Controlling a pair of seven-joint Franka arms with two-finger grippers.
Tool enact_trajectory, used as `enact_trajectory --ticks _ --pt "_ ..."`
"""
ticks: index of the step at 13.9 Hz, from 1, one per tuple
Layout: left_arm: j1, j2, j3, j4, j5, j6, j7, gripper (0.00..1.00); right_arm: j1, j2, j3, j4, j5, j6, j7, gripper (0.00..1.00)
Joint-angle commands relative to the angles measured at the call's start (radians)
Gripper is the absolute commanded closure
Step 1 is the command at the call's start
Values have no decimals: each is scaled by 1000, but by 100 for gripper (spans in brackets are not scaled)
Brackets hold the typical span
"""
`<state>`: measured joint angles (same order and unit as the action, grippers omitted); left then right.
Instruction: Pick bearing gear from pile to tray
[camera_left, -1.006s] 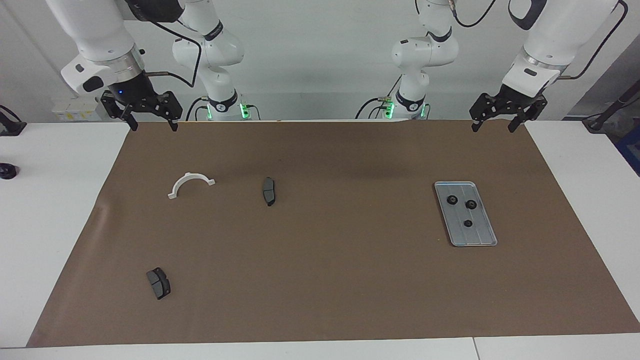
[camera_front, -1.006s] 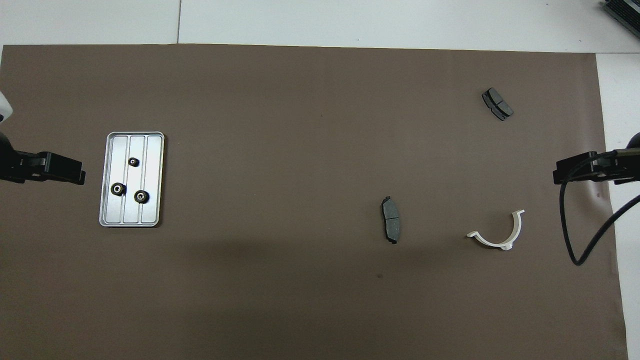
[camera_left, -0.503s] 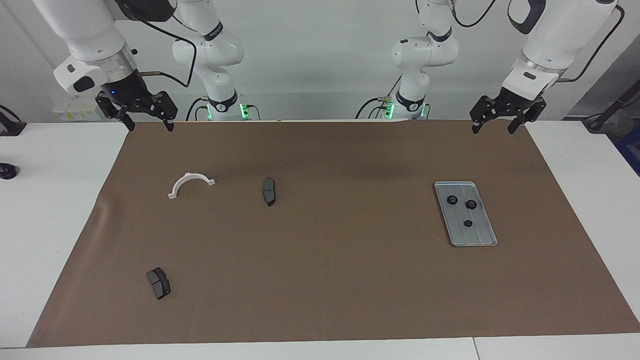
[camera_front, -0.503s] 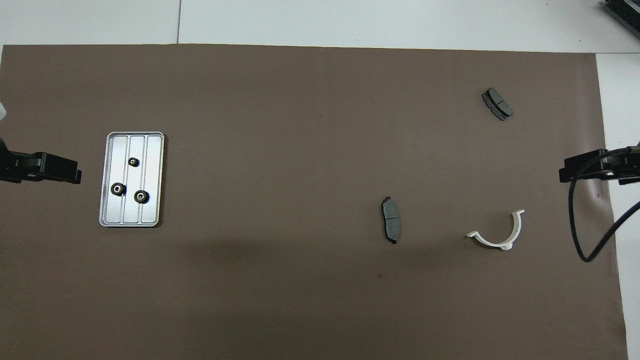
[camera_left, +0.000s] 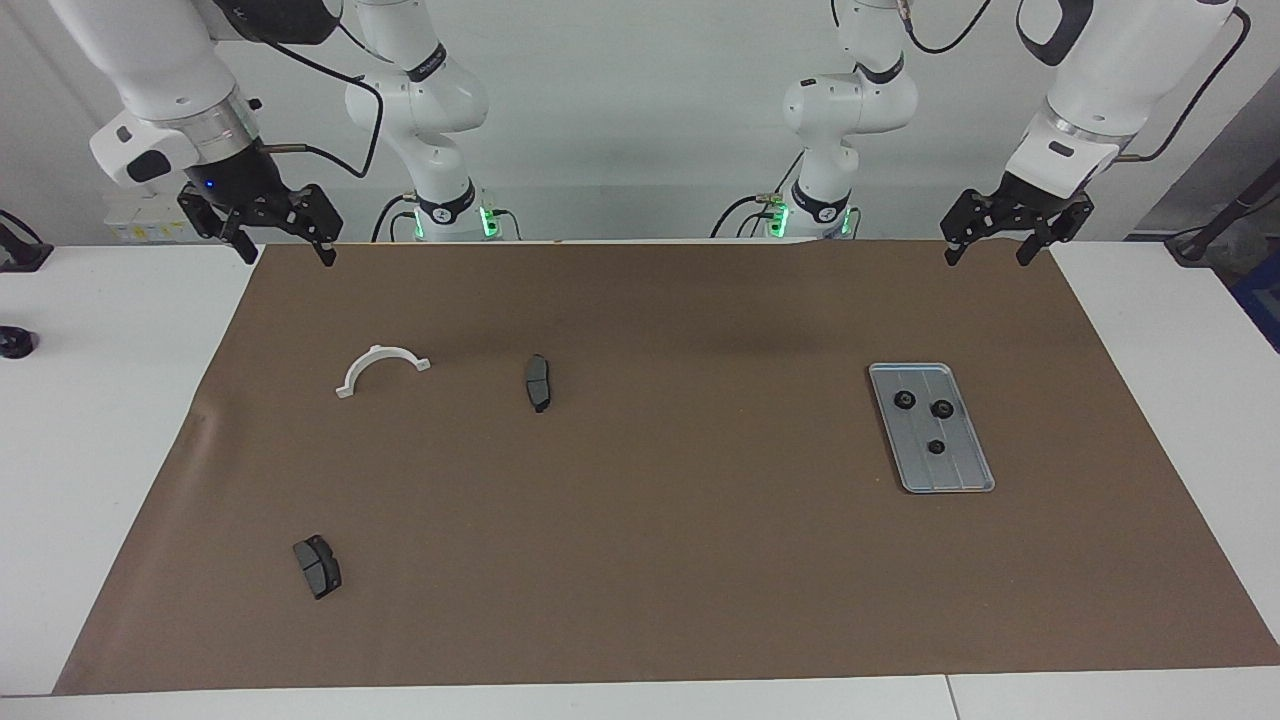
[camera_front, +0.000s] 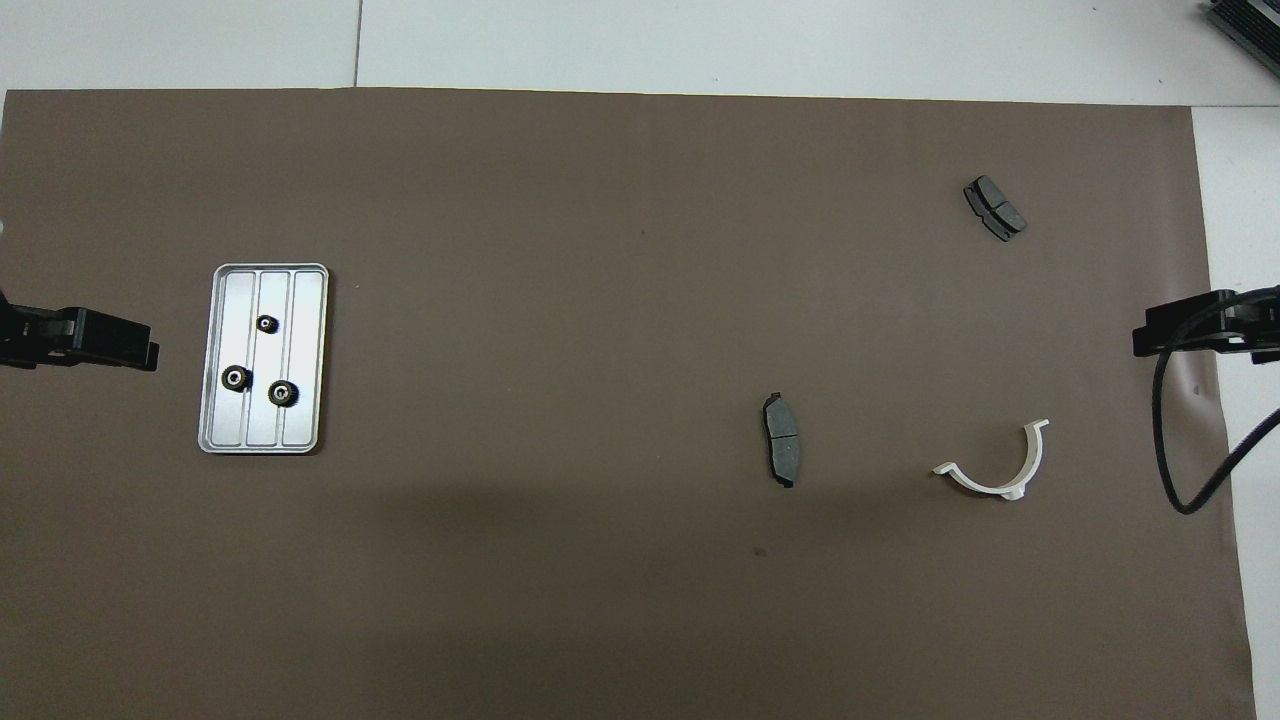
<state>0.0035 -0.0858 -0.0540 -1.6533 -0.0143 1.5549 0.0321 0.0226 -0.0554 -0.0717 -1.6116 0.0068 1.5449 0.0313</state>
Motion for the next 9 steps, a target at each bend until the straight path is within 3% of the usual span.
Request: enact_trajectory --ticks 1,9 --pt "-8 -20 16 20 4 -33 5 0 -12 -9 7 -8 18 15 16 0" --pt "-11 -35 17 0 -1 -30 3 0 -21 -9 7 -10 18 7 6 0"
